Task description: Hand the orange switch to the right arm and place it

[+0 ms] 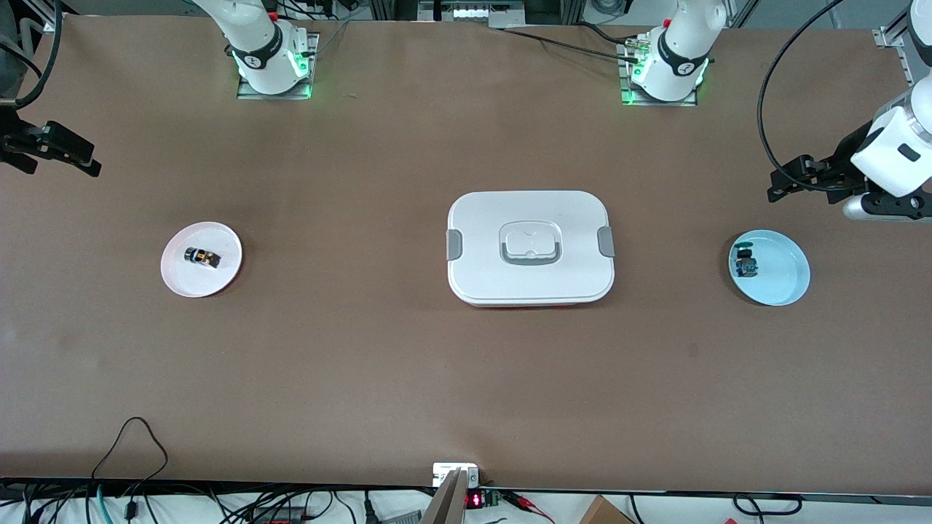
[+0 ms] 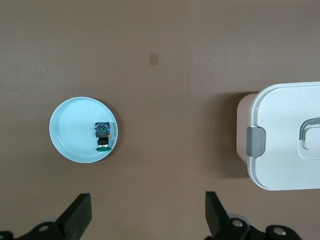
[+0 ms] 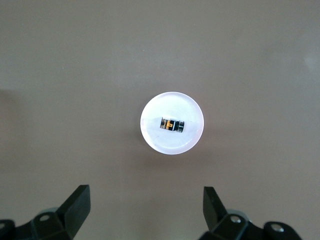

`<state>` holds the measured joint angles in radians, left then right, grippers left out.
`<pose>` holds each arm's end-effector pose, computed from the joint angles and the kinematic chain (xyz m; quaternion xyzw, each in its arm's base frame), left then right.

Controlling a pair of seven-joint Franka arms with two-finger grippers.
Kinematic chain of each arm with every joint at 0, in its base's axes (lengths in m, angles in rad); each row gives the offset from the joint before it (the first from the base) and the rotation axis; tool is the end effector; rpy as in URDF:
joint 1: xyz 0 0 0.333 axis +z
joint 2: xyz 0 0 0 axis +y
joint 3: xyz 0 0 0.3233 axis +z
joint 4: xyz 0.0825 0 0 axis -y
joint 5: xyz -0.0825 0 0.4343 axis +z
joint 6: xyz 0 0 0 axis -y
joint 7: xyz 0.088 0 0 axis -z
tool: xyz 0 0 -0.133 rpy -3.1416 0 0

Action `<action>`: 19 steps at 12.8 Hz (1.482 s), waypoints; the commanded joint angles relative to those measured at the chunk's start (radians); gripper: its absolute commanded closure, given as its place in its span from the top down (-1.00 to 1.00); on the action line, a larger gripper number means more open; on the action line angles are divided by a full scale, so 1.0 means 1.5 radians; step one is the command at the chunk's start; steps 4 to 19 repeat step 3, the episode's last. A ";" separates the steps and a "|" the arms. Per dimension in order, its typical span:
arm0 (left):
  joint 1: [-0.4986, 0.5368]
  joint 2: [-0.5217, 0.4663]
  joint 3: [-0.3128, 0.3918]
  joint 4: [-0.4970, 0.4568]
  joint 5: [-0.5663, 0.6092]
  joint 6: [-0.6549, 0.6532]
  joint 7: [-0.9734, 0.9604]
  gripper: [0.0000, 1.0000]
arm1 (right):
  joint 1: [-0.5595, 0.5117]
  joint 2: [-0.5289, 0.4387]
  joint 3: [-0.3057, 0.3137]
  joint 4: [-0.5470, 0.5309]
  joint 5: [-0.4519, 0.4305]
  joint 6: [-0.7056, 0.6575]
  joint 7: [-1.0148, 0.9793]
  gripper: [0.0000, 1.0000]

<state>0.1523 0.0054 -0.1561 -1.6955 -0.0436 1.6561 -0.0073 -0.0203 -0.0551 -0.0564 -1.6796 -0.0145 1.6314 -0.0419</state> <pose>0.6075 -0.0076 0.5447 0.9995 0.0041 -0.0225 0.0220 0.5897 -0.0479 0.5870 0.9998 -0.0169 0.0031 0.0059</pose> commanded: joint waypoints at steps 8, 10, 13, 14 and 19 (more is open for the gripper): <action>0.002 0.009 -0.001 0.021 0.006 -0.015 0.001 1.00 | 0.002 0.008 0.002 0.017 0.006 -0.015 0.010 1.00; 0.002 0.009 -0.001 0.021 0.006 -0.015 0.001 1.00 | 0.002 0.008 0.002 0.017 0.006 -0.015 0.010 1.00; 0.002 0.009 -0.001 0.021 0.006 -0.015 0.001 1.00 | 0.002 0.008 0.002 0.017 0.006 -0.015 0.010 1.00; 0.002 0.009 -0.001 0.021 0.006 -0.015 0.001 1.00 | 0.002 0.008 0.002 0.017 0.006 -0.015 0.010 1.00; 0.002 0.009 -0.001 0.021 0.006 -0.015 0.001 1.00 | 0.002 0.008 0.002 0.017 0.006 -0.015 0.010 1.00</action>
